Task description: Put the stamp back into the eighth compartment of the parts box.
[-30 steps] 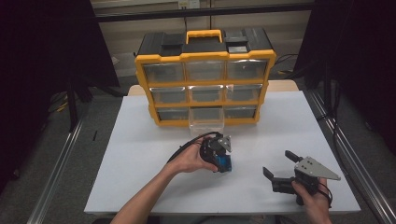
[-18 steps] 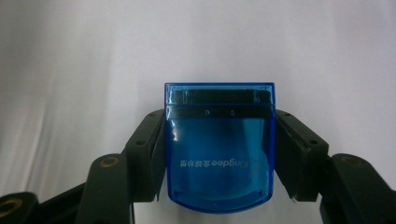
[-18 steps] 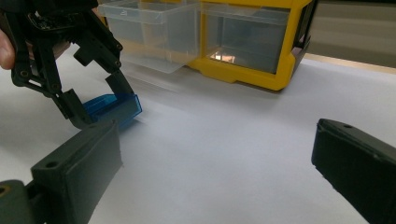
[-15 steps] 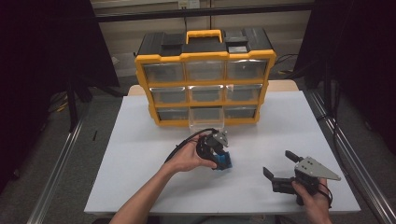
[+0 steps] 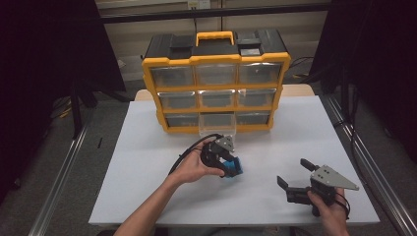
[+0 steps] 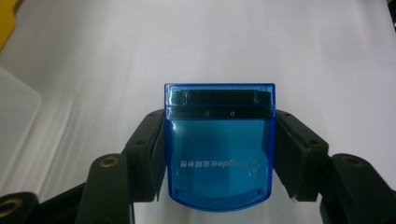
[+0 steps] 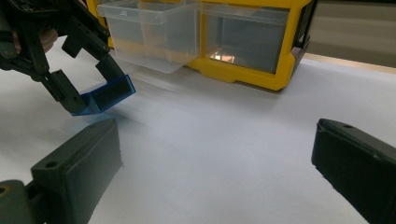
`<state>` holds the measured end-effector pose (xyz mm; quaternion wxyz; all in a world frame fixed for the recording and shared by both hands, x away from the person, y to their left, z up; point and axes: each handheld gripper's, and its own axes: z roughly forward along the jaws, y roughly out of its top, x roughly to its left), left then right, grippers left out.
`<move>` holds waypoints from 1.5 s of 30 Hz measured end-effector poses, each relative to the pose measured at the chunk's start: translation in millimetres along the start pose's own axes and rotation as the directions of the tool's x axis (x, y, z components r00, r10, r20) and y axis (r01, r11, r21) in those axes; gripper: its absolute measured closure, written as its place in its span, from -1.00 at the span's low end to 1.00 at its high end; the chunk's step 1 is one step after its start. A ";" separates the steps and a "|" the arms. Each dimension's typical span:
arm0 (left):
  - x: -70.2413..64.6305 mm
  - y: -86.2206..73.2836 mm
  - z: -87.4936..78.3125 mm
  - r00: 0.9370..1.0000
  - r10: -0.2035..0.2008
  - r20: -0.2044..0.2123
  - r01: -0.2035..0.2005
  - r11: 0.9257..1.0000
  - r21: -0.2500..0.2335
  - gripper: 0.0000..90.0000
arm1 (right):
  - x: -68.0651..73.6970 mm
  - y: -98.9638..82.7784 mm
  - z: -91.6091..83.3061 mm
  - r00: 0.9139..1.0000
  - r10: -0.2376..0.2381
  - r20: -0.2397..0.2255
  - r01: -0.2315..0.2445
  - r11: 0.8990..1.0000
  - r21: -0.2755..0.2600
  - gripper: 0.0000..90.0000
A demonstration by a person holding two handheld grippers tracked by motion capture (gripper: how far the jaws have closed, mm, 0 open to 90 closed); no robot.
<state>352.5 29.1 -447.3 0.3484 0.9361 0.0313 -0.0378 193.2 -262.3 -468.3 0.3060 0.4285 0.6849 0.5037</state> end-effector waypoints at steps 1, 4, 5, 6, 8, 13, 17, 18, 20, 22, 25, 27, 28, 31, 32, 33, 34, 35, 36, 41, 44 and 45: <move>0.3 -1.0 -2.3 1.000 -0.007 0.014 0.007 1.000 -0.001 -0.08 | -0.1 0.0 0.1 1.000 0.000 0.000 0.000 1.000 0.000 -0.97; -1.9 -6.4 -6.3 1.000 -0.018 -0.010 0.017 0.999 -0.031 -0.08 | -0.1 -0.1 0.0 1.000 0.000 0.001 0.000 1.000 -0.002 -0.97; 0.0 -7.0 -10.9 1.000 -0.013 0.013 0.013 1.000 -0.010 -0.08 | -0.1 -0.2 0.2 1.000 0.002 0.001 -0.002 1.000 -0.001 -0.97; -0.6 -8.9 -12.5 1.000 -0.028 0.006 0.028 0.999 -0.023 -0.08 | -0.3 -0.2 0.4 1.000 0.000 0.002 0.000 1.000 -0.002 -0.97; -1.2 -12.9 -14.3 0.999 -0.040 -0.018 0.038 0.998 -0.057 -0.08 | -0.2 0.0 0.4 1.000 0.000 0.000 0.000 1.000 0.000 -0.97; -0.6 -20.6 -19.1 0.998 -0.069 -0.015 0.067 0.992 -0.106 -0.08 | 0.2 -0.1 0.7 1.000 0.004 0.001 -0.004 1.000 0.005 -0.97; -1.6 -22.1 -23.5 0.997 -0.078 -0.020 0.075 0.989 -0.131 -0.08 | 0.0 -0.1 0.5 1.000 0.003 0.000 -0.003 1.000 0.004 -0.97; -1.7 -21.7 -25.3 0.997 -0.078 -0.028 0.074 0.988 -0.136 -0.08 | 0.1 -0.1 0.4 1.000 0.002 -0.002 -0.002 1.000 0.004 -0.97; -2.5 -20.9 -27.6 0.996 -0.083 -0.027 0.078 0.983 -0.164 -0.08 | 0.2 -0.1 0.2 1.000 0.001 0.000 -0.001 1.000 0.002 -0.97; -4.3 -20.4 -30.6 0.996 -0.082 -0.030 0.076 0.982 -0.171 -0.08 | 0.3 -0.2 -0.2 1.000 0.003 0.001 -0.003 1.000 0.001 -0.97; -6.6 -19.3 -34.2 0.997 -0.075 -0.035 0.067 0.980 -0.188 -0.08 | 0.3 -0.1 -1.3 1.000 0.004 0.002 -0.004 1.000 -0.002 -0.97; -7.5 -19.0 -37.2 0.996 -0.078 -0.034 0.070 0.977 -0.200 -0.08 | 0.1 -0.3 -1.9 1.000 0.002 0.003 -0.002 1.000 -0.003 -0.97; -7.6 -19.2 -38.4 0.996 -0.079 -0.032 0.071 0.975 -0.209 -0.08 | -0.1 -0.3 -2.2 1.000 0.003 0.003 -0.003 1.000 -0.004 -0.97; -7.2 -19.9 -42.3 0.997 -0.074 -0.034 0.065 0.974 -0.218 -0.08 | -0.3 -0.3 -2.6 1.000 0.009 0.004 -0.009 1.000 -0.003 -0.97; -6.9 -20.1 -43.8 0.997 -0.071 -0.038 0.061 0.974 -0.220 -0.08 | -0.2 -0.3 -2.5 1.000 0.008 0.004 -0.008 1.000 -0.002 -0.97; -7.3 -20.3 -44.8 0.996 -0.081 -0.034 0.071 0.970 -0.231 -0.08 | -0.1 -0.3 -2.3 1.000 0.007 0.004 -0.007 1.000 -0.003 -0.97; -7.6 -20.3 -45.9 0.995 -0.090 -0.032 0.080 0.967 -0.242 -0.08 | 0.0 -0.4 -2.1 1.000 0.005 0.005 -0.005 1.000 -0.004 -0.97; -7.2 -20.3 -47.2 0.996 -0.085 -0.031 0.075 0.966 -0.247 -0.08 | 0.2 -0.4 -2.0 1.000 0.004 0.005 -0.004 1.000 -0.004 -0.97; -7.3 -20.4 -48.3 0.996 -0.089 -0.029 0.079 0.964 -0.254 -0.08 | 0.4 -0.3 -2.1 1.000 0.005 0.003 -0.005 1.000 -0.003 -0.97; -6.2 -20.7 -54.0 0.996 -0.083 -0.020 0.074 0.961 -0.267 -0.08 | 0.8 -0.1 -2.3 1.000 0.005 0.006 -0.005 1.000 -0.007 -0.97; -5.8 -20.9 -59.3 0.996 -0.092 -0.017 0.083 0.955 -0.286 -0.08 | 0.7 0.0 -2.3 1.000 0.004 0.006 -0.004 1.000 -0.007 -0.97; -6.1 -21.0 -61.4 0.995 -0.096 -0.025 0.085 0.954 -0.289 -0.08 | 0.6 -0.1 -2.2 1.000 0.005 0.006 -0.004 1.000 -0.007 -0.97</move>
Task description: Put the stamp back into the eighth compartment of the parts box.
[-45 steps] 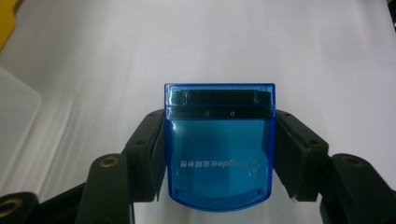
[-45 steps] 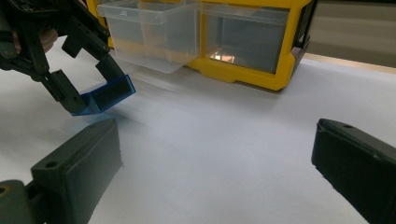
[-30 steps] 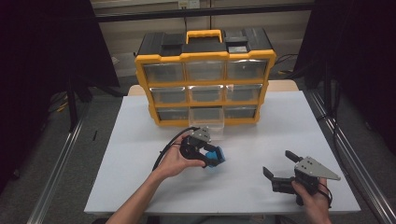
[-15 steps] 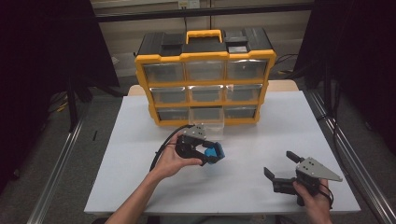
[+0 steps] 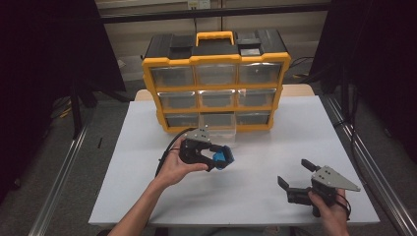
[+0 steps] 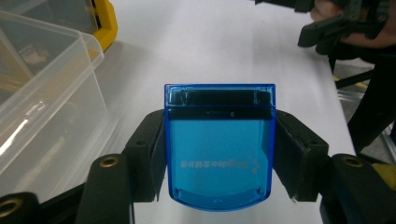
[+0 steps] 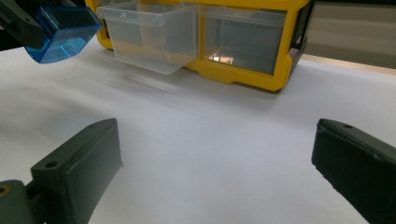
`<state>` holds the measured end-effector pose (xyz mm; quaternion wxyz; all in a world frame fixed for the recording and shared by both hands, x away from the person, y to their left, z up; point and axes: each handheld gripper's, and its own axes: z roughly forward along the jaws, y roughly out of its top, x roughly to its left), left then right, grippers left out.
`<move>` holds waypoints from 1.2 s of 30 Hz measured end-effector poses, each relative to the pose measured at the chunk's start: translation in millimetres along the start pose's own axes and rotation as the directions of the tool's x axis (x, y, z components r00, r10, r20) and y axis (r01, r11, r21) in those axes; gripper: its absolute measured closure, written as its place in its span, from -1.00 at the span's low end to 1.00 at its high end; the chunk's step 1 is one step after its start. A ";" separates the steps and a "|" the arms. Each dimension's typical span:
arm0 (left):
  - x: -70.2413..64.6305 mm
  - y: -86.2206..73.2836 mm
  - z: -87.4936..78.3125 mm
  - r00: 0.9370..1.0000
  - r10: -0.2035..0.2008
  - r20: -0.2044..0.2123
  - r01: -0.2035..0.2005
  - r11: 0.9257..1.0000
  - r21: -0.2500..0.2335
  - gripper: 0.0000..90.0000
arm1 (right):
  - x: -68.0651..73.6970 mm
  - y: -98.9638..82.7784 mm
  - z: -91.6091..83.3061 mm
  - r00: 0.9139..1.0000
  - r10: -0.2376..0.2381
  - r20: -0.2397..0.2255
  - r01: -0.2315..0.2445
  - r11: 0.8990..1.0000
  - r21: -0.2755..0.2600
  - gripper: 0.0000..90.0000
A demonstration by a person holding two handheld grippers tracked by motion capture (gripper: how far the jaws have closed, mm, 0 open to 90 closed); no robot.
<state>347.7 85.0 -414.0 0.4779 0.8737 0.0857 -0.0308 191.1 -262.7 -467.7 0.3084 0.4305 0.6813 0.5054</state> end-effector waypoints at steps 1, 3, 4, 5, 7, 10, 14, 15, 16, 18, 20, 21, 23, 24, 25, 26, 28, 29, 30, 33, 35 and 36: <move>0.5 0.4 -2.1 1.000 0.005 -0.004 -0.005 1.000 0.002 -0.08 | -0.2 -0.1 0.1 1.000 0.000 0.000 0.000 1.000 0.000 -0.97; 0.6 0.1 -5.3 1.000 -0.011 -0.004 0.011 1.000 -0.015 -0.08 | -0.4 -0.1 0.0 1.000 -0.001 -0.002 0.001 1.000 0.002 -0.97; 1.4 0.2 -7.6 1.000 0.002 -0.008 -0.002 1.000 -0.006 -0.08 | -0.5 0.0 0.0 1.000 -0.001 -0.001 0.001 1.000 0.001 -0.97; 0.9 -0.1 -9.0 1.000 -0.007 -0.016 0.007 1.000 -0.013 -0.08 | -0.6 0.0 0.1 1.000 -0.002 0.000 0.002 1.000 0.001 -0.97; 1.6 0.1 -12.5 1.000 -0.001 -0.023 0.000 1.000 -0.007 -0.08 | -0.1 0.1 0.4 1.000 0.000 0.000 0.000 1.000 0.000 -0.97; 0.6 2.2 -17.9 0.999 0.000 -0.040 -0.001 1.000 -0.014 -0.08 | 0.6 0.4 0.6 1.000 -0.001 -0.004 0.001 1.000 0.001 -0.97; 1.1 5.9 -28.3 0.999 0.006 -0.047 -0.008 1.000 -0.028 -0.08 | 0.4 0.4 0.7 1.000 -0.003 -0.002 0.003 1.000 -0.001 -0.97; 1.7 6.4 -31.2 0.999 0.008 -0.053 -0.009 1.000 -0.029 -0.08 | 0.1 0.2 0.8 1.000 -0.002 0.000 0.002 1.000 -0.004 -0.97; 2.5 6.3 -33.2 0.999 0.000 -0.048 -0.002 0.999 -0.042 -0.08 | -0.1 0.2 0.6 1.000 -0.001 -0.001 0.001 1.000 -0.002 -0.97; 4.3 5.6 -37.6 0.998 -0.011 -0.060 0.009 0.999 -0.045 -0.08 | -0.4 0.2 0.3 1.000 0.000 -0.002 0.000 1.000 0.000 -0.97; 6.6 4.9 -41.4 0.998 -0.013 -0.067 0.010 0.999 -0.046 -0.08 | -0.1 0.2 0.3 1.000 0.001 -0.001 -0.001 1.000 -0.002 -0.97; 7.1 4.6 -42.8 0.998 -0.019 -0.065 0.016 0.998 -0.053 -0.08 | -0.1 0.3 0.3 1.000 0.001 -0.001 -0.001 1.000 -0.002 -0.97; 8.2 4.9 -47.2 0.997 -0.018 -0.077 0.014 0.998 -0.053 -0.08 | -0.1 0.2 0.4 1.000 0.001 -0.001 -0.001 1.000 -0.001 -0.97; 8.8 5.1 -49.0 0.997 -0.019 -0.076 0.014 0.998 -0.058 -0.08 | -0.1 0.2 0.4 1.000 0.001 -0.001 -0.001 1.000 -0.001 -0.97; 9.5 5.6 -51.1 0.997 -0.016 -0.079 0.011 0.998 -0.059 -0.08 | -0.1 0.3 0.4 1.000 0.001 -0.001 -0.001 1.000 -0.002 -0.97; 9.8 6.1 -52.9 0.997 -0.018 -0.079 0.013 0.998 -0.060 -0.08 | -0.1 0.3 0.4 1.000 0.001 -0.001 -0.001 1.000 -0.002 -0.97; 10.9 7.9 -57.8 0.995 -0.015 -0.094 0.010 0.999 -0.049 -0.08 | -0.2 0.4 0.5 1.000 -0.002 -0.002 0.002 1.000 -0.004 -0.97; 11.9 8.3 -59.5 0.996 -0.019 -0.090 0.013 0.998 -0.063 -0.08 | -0.2 0.3 0.6 1.000 -0.003 -0.002 0.003 1.000 -0.004 -0.97; 12.8 9.2 -62.5 0.995 -0.016 -0.094 0.010 0.998 -0.059 -0.08 | -0.1 0.3 0.5 1.000 -0.002 -0.001 0.001 1.000 -0.003 -0.97; 15.1 11.6 -69.4 0.993 -0.022 -0.114 0.014 0.998 -0.069 -0.08 | -0.1 0.3 0.3 1.000 0.001 -0.001 -0.001 1.000 -0.001 -0.97; 18.6 13.4 -73.8 0.992 -0.020 -0.125 0.011 0.998 -0.067 -0.08 | 0.0 0.4 0.4 1.000 0.001 -0.001 -0.001 1.000 -0.002 -0.97; 20.4 14.1 -75.5 0.991 -0.025 -0.133 0.016 0.998 -0.066 -0.08 | -0.1 0.3 0.6 1.000 -0.003 -0.003 0.003 1.000 -0.004 -0.97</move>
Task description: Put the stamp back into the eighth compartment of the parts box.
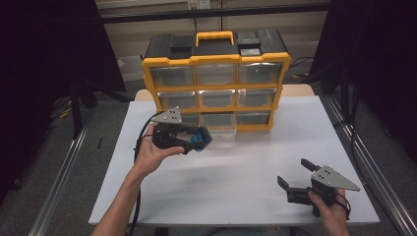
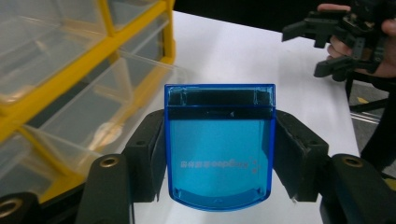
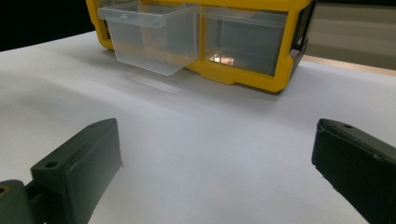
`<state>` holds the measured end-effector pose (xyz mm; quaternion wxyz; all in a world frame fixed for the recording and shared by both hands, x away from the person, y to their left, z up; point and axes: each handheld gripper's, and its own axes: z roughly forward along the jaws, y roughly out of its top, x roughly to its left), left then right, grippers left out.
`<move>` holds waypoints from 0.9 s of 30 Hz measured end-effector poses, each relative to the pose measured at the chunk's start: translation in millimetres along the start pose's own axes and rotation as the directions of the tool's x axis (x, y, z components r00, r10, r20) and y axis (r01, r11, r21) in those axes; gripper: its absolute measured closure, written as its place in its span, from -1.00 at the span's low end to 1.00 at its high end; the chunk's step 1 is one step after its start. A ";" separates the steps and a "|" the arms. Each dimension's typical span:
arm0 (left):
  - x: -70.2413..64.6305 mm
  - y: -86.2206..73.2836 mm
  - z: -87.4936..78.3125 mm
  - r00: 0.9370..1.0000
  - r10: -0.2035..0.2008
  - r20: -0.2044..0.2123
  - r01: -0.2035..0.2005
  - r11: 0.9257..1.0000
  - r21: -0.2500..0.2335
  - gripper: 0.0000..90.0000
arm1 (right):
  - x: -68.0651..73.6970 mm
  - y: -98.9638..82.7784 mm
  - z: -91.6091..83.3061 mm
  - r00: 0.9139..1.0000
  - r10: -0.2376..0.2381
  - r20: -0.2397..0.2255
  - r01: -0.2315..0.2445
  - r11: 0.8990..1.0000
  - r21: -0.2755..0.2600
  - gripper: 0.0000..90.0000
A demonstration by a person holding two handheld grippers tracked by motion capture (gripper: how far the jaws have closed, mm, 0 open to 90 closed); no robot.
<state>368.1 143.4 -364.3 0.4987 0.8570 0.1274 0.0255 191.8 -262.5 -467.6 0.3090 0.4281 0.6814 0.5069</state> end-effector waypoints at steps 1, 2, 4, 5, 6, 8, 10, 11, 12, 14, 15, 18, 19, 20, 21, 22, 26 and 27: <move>2.3 0.5 -0.3 1.000 -0.003 -0.010 0.003 1.000 -0.003 -0.08 | 0.1 0.1 0.0 1.000 0.000 0.000 0.000 1.000 0.000 -0.97; 4.6 1.1 -0.9 1.000 -0.001 -0.014 0.001 1.000 0.007 -0.08 | 0.3 0.1 0.1 1.000 0.000 0.001 0.000 1.000 0.000 -0.97; 7.9 1.9 -0.2 1.000 -0.013 -0.019 0.014 1.000 0.007 -0.08 | 0.3 0.1 0.2 1.000 0.000 -0.001 0.000 1.000 0.000 -0.97; 9.7 2.4 0.1 1.000 -0.014 -0.021 0.014 1.000 0.008 -0.08 | 0.3 0.1 0.2 1.000 0.000 -0.001 0.000 1.000 0.001 -0.97; 11.6 3.2 0.4 1.000 -0.009 -0.018 0.010 1.000 0.018 -0.08 | 0.2 0.0 0.4 1.000 0.000 0.000 0.000 1.000 0.001 -0.97; 13.7 4.8 1.6 1.000 -0.010 -0.030 0.011 0.999 0.036 -0.08 | -0.1 0.0 0.3 1.000 0.001 -0.002 -0.001 1.000 0.003 -0.97; 16.4 7.1 2.2 0.999 -0.008 -0.033 0.010 0.999 0.045 -0.08 | -0.1 -0.1 0.2 1.000 0.001 -0.001 -0.001 1.000 0.004 -0.97; 17.5 8.6 2.3 0.999 -0.006 -0.037 0.007 0.999 0.051 -0.08 | -0.1 0.0 0.2 1.000 0.001 0.000 -0.001 1.000 0.004 -0.97; 18.8 10.5 2.4 0.999 0.003 -0.042 -0.001 0.998 0.056 -0.08 | -0.3 -0.1 0.4 1.000 0.001 -0.003 -0.001 1.000 0.003 -0.97; 20.0 14.4 2.8 0.999 0.012 -0.048 -0.009 0.998 0.064 -0.08 | -0.4 -0.1 0.4 1.000 -0.001 -0.002 0.001 1.000 0.004 -0.97; 20.5 16.6 2.7 0.998 0.024 -0.063 -0.019 0.997 0.076 -0.08 | -0.4 0.0 0.4 1.000 -0.002 -0.001 0.002 1.000 0.004 -0.97; 23.3 22.3 4.1 0.997 0.028 -0.066 -0.022 0.995 0.092 -0.08 | -0.4 -0.1 0.5 1.000 0.001 -0.001 -0.001 1.000 0.006 -0.97; 24.3 24.1 4.4 0.997 0.033 -0.071 -0.025 0.995 0.101 -0.08 | -0.4 -0.1 0.5 1.000 -0.001 -0.002 0.001 1.000 0.006 -0.97; 24.8 25.8 4.9 0.997 0.031 -0.075 -0.023 0.994 0.107 -0.08 | -0.4 -0.2 0.5 1.000 -0.001 -0.002 0.001 1.000 0.006 -0.97; 26.0 27.5 5.6 0.997 0.034 -0.071 -0.026 0.993 0.112 -0.08 | -0.3 -0.2 0.4 1.000 0.000 -0.004 0.000 1.000 0.007 -0.97; 27.2 29.1 5.9 0.996 0.041 -0.075 -0.032 0.992 0.119 -0.08 | -0.3 -0.2 0.5 1.000 -0.001 -0.004 0.001 1.000 0.007 -0.97; 30.0 32.6 10.2 0.996 0.038 -0.076 -0.028 0.991 0.130 -0.08 | -0.1 -0.2 0.5 1.000 0.000 -0.004 0.000 1.000 0.006 -0.97; 30.8 33.7 11.6 0.996 0.044 -0.081 -0.032 0.990 0.139 -0.08 | -0.3 -0.2 0.7 1.000 -0.001 -0.003 0.001 1.000 0.005 -0.97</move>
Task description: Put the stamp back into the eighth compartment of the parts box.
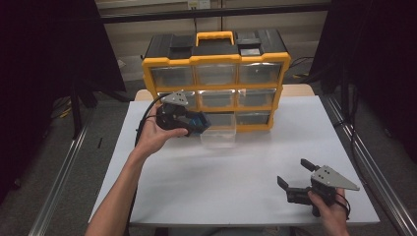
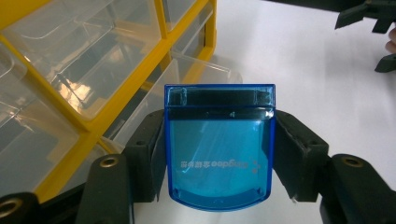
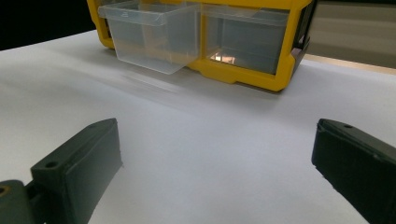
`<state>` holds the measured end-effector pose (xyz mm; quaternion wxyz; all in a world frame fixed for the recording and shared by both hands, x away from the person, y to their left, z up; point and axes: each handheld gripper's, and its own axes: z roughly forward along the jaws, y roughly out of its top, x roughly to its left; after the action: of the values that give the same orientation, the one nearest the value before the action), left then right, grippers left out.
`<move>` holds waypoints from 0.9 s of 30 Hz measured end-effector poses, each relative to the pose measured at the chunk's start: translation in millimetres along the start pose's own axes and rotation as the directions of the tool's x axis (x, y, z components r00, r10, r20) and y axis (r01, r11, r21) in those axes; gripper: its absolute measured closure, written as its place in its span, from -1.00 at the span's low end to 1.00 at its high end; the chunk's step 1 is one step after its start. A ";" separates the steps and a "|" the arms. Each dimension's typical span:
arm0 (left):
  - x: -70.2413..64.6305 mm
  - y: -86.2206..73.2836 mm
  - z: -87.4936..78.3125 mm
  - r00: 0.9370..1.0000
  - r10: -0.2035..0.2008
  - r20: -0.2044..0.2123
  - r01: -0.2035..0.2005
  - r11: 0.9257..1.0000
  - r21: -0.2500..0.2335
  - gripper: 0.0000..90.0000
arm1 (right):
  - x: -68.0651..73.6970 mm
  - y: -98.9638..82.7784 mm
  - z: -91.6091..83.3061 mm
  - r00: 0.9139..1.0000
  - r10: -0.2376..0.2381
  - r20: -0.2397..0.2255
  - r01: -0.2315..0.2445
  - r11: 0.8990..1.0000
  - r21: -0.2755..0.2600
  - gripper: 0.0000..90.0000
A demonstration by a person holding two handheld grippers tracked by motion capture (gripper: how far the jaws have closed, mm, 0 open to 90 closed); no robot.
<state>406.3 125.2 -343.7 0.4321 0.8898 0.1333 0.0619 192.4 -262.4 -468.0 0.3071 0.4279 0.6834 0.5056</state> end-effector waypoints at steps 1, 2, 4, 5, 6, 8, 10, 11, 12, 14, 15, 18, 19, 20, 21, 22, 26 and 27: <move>1.1 1.0 1.7 1.000 0.003 0.006 -0.003 1.000 0.003 -0.08 | -0.2 0.0 -0.1 1.000 0.001 0.000 -0.001 1.000 0.001 -0.97; 1.8 2.5 2.8 1.000 0.003 0.006 -0.003 1.000 0.010 -0.08 | -0.2 0.1 -0.1 1.000 0.001 0.000 -0.001 1.000 0.000 -0.97; 3.1 5.1 6.2 1.000 0.008 0.008 -0.008 1.000 0.022 -0.08 | -0.1 0.1 -0.2 1.000 0.001 -0.003 -0.001 1.000 -0.003 -0.97; 3.3 6.2 8.2 1.000 0.010 0.005 -0.010 1.000 0.023 -0.08 | 0.1 0.2 -0.3 1.000 0.001 -0.003 -0.001 1.000 -0.003 -0.97; 4.5 7.6 9.2 1.000 0.024 0.011 -0.024 0.999 0.036 -0.08 | 0.2 0.2 -0.5 1.000 0.002 -0.001 -0.002 1.000 -0.003 -0.97; 5.3 9.8 10.3 1.000 0.028 0.015 -0.028 0.999 0.038 -0.08 | -0.1 0.2 -0.8 1.000 0.001 -0.002 -0.001 1.000 -0.003 -0.97; 6.1 11.6 11.7 0.999 0.026 0.021 -0.027 0.998 0.049 -0.08 | 0.0 0.2 -1.2 1.000 0.004 0.000 -0.004 1.000 -0.004 -0.97; 6.9 12.6 12.7 0.999 0.035 0.027 -0.036 0.997 0.062 -0.08 | 0.0 0.3 -1.4 1.000 0.006 -0.003 -0.006 1.000 -0.003 -0.97; 7.5 13.2 14.3 0.999 0.036 0.028 -0.038 0.997 0.073 -0.08 | 0.0 0.3 -1.3 1.000 0.005 -0.002 -0.005 1.000 -0.004 -0.97; 8.2 15.0 16.3 0.999 0.043 0.033 -0.046 0.994 0.098 -0.08 | 0.1 0.5 -0.9 1.000 0.002 -0.005 -0.002 1.000 -0.004 -0.97; 7.7 15.2 17.7 0.999 0.038 0.028 -0.040 0.995 0.092 -0.08 | 0.5 0.6 -0.6 1.000 0.000 -0.002 0.000 1.000 -0.008 -0.97; 8.5 18.6 19.5 0.998 0.048 0.031 -0.051 0.993 0.104 -0.08 | 0.8 0.5 -0.8 1.000 0.001 -0.002 -0.001 1.000 -0.009 -0.97; 8.8 20.0 19.9 0.998 0.051 0.035 -0.054 0.992 0.114 -0.08 | 0.4 0.5 -0.7 1.000 0.001 -0.004 -0.001 1.000 -0.008 -0.97; 9.2 21.4 20.5 0.998 0.054 0.034 -0.057 0.991 0.124 -0.08 | 0.1 0.5 -1.0 1.000 0.003 -0.004 -0.003 1.000 -0.007 -0.97; 10.0 22.9 21.3 0.998 0.055 0.036 -0.059 0.990 0.129 -0.08 | 0.1 0.4 -1.0 1.000 0.005 -0.002 -0.005 1.000 -0.009 -0.97; 10.4 24.2 22.3 0.998 0.059 0.038 -0.064 0.988 0.139 -0.08 | 0.0 0.5 -1.1 1.000 0.004 -0.004 -0.004 1.000 -0.009 -0.97; 10.8 29.8 28.5 0.996 0.073 0.054 -0.082 0.978 0.191 -0.08 | 0.2 0.5 -1.5 1.000 0.003 -0.005 -0.003 1.000 -0.012 -0.97; 10.3 30.6 31.1 0.996 0.077 0.045 -0.084 0.978 0.191 -0.08 | 0.2 0.5 -1.5 1.000 0.003 -0.004 -0.003 1.000 -0.012 -0.97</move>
<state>428.8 86.7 -339.0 0.3435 0.9331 0.0945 0.0495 191.2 -262.9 -467.1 0.3074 0.4260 0.6803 0.5111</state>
